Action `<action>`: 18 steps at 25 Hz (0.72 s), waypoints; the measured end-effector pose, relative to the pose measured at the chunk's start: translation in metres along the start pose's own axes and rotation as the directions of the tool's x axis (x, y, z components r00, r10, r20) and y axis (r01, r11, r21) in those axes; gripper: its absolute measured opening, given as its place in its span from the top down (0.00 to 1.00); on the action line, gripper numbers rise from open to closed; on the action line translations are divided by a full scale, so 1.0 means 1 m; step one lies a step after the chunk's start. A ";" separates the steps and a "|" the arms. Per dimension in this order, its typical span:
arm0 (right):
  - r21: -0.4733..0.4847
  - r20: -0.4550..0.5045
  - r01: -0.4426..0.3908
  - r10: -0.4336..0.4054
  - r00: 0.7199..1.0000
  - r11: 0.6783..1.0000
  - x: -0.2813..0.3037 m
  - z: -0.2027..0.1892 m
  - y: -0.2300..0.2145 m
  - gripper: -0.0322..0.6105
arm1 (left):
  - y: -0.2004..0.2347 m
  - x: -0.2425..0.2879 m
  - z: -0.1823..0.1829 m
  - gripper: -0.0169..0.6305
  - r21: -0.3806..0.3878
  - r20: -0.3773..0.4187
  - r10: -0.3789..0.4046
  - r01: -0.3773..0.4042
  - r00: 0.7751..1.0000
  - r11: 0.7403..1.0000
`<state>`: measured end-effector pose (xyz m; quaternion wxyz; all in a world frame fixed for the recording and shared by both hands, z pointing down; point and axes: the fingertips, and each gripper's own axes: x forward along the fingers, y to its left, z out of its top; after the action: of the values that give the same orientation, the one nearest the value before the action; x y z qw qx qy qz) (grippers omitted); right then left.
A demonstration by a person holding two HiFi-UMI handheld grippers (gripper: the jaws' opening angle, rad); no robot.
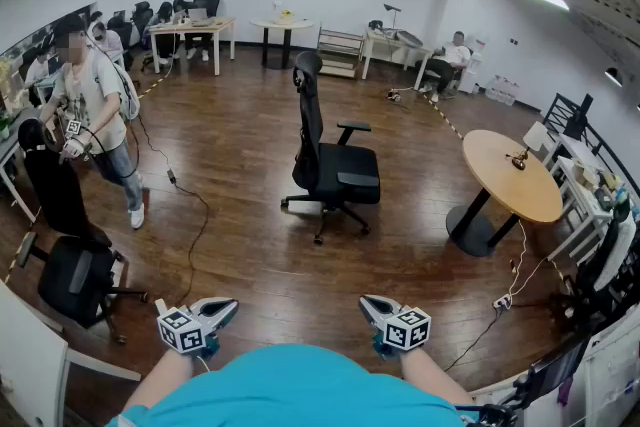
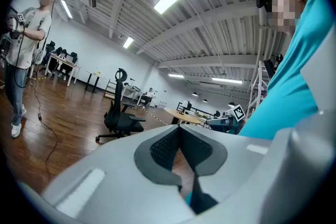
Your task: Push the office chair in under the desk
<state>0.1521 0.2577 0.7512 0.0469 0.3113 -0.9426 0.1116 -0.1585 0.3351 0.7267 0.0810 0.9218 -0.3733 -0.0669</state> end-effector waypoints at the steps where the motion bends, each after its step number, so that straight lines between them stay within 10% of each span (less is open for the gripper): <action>1: 0.000 0.001 -0.003 0.003 1.000 1.000 -0.004 0.002 -0.006 0.95 | -0.004 0.007 0.001 0.97 -0.011 0.004 0.005 -0.005 1.000 1.000; 18: 0.008 -0.031 0.010 -0.009 0.999 1.000 0.012 0.015 -0.095 0.95 | 0.008 0.077 -0.009 0.97 -0.041 0.000 0.023 -0.023 1.000 0.999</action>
<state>0.1984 0.1728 0.7556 0.0607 0.3142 -0.9398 0.1201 -0.1071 0.2766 0.7321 0.1006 0.9156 -0.3823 -0.0738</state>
